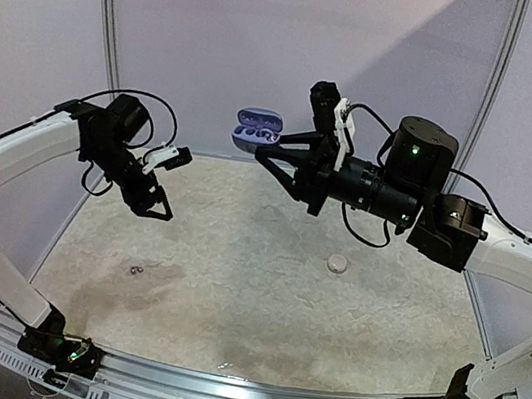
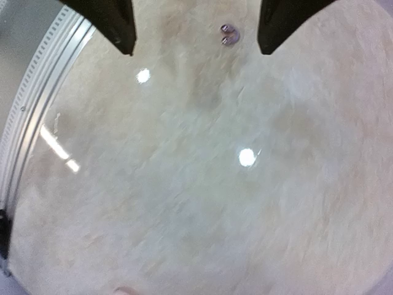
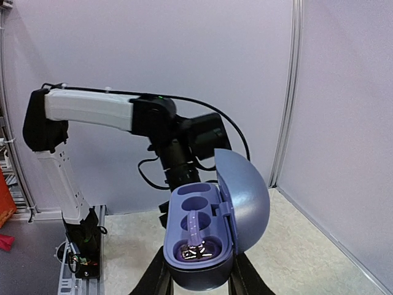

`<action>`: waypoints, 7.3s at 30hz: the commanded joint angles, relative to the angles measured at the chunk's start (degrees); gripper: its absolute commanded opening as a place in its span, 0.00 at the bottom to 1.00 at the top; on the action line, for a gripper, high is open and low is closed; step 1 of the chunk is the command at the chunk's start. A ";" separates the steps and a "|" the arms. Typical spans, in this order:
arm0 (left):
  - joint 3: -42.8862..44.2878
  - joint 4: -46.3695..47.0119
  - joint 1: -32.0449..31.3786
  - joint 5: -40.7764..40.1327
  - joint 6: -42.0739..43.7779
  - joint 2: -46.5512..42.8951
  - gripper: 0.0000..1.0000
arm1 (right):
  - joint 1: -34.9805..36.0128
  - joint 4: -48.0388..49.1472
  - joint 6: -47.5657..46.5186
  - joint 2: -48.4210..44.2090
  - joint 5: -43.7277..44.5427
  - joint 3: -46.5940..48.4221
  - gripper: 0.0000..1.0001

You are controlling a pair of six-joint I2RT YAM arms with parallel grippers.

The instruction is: Insert the wireless bluetooth earbuds into the charging case

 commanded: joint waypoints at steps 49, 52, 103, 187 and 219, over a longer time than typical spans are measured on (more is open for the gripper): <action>-12.57 -0.15 10.19 -12.59 -9.62 24.12 0.29 | -0.34 -2.88 5.15 -1.14 1.96 -3.72 0.00; -14.00 0.25 9.87 -13.37 -9.39 23.42 0.28 | -0.39 -2.80 5.18 -0.99 1.94 -3.69 0.00; -15.59 -7.07 2.21 -13.65 -1.25 22.13 0.05 | -0.36 -4.91 5.13 -1.96 3.79 -4.50 0.00; -23.35 -6.05 -5.57 -18.68 8.16 12.84 0.34 | -0.35 -6.13 5.33 -2.65 5.43 -5.09 0.00; -29.81 0.29 -11.07 -18.11 8.53 9.77 0.36 | -0.41 -5.79 5.44 -2.46 5.59 -4.91 0.00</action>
